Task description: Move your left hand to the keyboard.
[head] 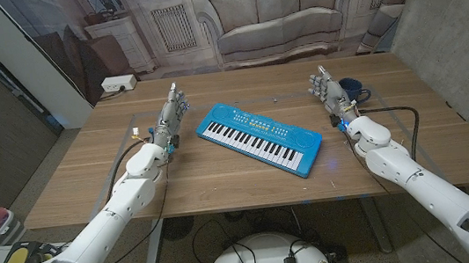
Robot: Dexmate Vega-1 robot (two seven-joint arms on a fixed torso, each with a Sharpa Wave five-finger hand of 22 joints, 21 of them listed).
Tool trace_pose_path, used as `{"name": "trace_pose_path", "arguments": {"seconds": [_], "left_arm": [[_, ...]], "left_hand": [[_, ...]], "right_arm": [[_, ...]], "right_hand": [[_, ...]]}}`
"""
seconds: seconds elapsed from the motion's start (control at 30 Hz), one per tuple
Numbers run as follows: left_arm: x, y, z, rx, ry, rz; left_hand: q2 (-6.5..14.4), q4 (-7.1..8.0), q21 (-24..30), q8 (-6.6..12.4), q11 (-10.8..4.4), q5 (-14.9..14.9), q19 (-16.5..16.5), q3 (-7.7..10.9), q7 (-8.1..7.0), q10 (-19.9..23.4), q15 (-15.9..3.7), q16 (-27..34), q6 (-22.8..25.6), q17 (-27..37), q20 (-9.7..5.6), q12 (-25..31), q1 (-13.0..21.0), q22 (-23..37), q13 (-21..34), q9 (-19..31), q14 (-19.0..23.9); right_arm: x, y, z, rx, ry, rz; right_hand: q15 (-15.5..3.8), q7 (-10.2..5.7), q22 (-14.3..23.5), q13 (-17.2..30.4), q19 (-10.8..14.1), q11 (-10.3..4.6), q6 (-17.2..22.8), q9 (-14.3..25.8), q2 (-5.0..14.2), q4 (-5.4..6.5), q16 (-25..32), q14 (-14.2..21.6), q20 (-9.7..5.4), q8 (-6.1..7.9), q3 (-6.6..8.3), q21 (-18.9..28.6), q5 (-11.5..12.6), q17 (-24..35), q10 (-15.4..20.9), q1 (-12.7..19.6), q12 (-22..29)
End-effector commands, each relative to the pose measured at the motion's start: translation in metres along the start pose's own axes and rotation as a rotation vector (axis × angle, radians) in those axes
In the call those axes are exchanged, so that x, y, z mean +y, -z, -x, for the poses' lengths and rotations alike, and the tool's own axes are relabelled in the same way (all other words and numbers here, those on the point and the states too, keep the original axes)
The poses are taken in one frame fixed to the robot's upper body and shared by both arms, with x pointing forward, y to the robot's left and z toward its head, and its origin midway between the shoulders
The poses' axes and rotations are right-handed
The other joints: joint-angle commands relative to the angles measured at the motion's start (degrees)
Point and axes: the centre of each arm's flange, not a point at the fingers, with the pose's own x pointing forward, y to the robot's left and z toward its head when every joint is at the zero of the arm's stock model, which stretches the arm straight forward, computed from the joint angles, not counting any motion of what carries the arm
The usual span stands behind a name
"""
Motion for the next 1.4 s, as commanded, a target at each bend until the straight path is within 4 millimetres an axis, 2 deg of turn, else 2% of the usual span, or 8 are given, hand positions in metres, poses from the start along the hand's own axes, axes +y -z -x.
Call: {"name": "trace_pose_path", "arguments": {"seconds": [0.03, 0.17, 0.93, 1.4], "left_arm": [[-0.014, -0.014, 0.006, -0.007, -0.002, 0.005], [-0.015, -0.013, 0.008, -0.006, -0.005, 0.003], [-0.019, -0.015, 0.007, -0.021, -0.013, 0.014], [-0.019, -0.028, 0.010, -0.056, -0.006, -0.017]], "left_hand": [[-0.1, 0.38, 0.4, 0.27, -0.58, 0.3, -0.4, -0.18, 0.04, -0.1, -0.04, 0.3, -0.4, 0.1, -1.55, 0.4, 0.6, 0.2, 0.2, 0.1, -0.6], [0.0, 0.36, 0.5, 0.26, -0.59, 0.3, -0.4, -0.22, 0.03, -0.2, -0.02, 0.3, -0.4, 0.1, -1.53, 0.4, 0.6, 0.2, 0.2, 0.1, -0.7], [0.5, 0.19, 0.5, 0.29, -0.56, 0.6, -0.3, -0.38, 0.00, 0.4, -0.15, 0.4, 0.0, 0.1, -1.43, 0.5, 1.0, 0.2, 0.2, 0.1, -0.2], [0.9, 0.00, 0.6, 0.45, -0.76, 0.7, -0.1, -0.40, -0.11, 1.1, -0.26, 0.6, 0.6, 0.1, -1.33, 0.7, 1.3, 0.2, 0.2, 0.1, 0.5]], "right_arm": [[-0.008, 0.002, 0.006, -0.024, -0.009, -0.006], [-0.010, 0.002, 0.010, -0.020, -0.004, -0.014], [-0.009, 0.001, 0.008, -0.027, -0.027, 0.000], [-0.007, -0.001, 0.008, -0.046, -0.036, 0.005]], "right_hand": [[0.04, 0.01, 0.2, 0.2, 0.5, -0.01, 0.6, 0.3, 0.04, -0.12, 0.2, 0.6, -1.75, 0.26, 0.44, 0.2, 0.2, 0.2, 0.6, 0.3, 0.3], [0.00, 0.02, 0.2, 0.2, 0.6, -0.15, 0.6, 0.3, 0.08, -0.14, 0.2, 0.6, -1.70, 0.25, 0.43, 0.1, 0.2, 0.2, 0.7, 0.3, 0.3], [0.21, 0.08, 0.2, 0.1, 0.8, 0.00, 0.8, 0.3, 0.26, -0.19, 0.2, 1.0, -1.53, 0.19, 0.37, -0.4, 0.2, 0.2, 1.0, 0.3, 0.3], [0.20, 0.14, 0.2, 0.1, 1.0, 0.03, 0.8, 0.3, 0.44, -0.25, 0.1, 1.1, -1.49, 0.13, 0.35, -0.8, 0.2, 0.2, 1.1, 0.4, 0.3]]}}
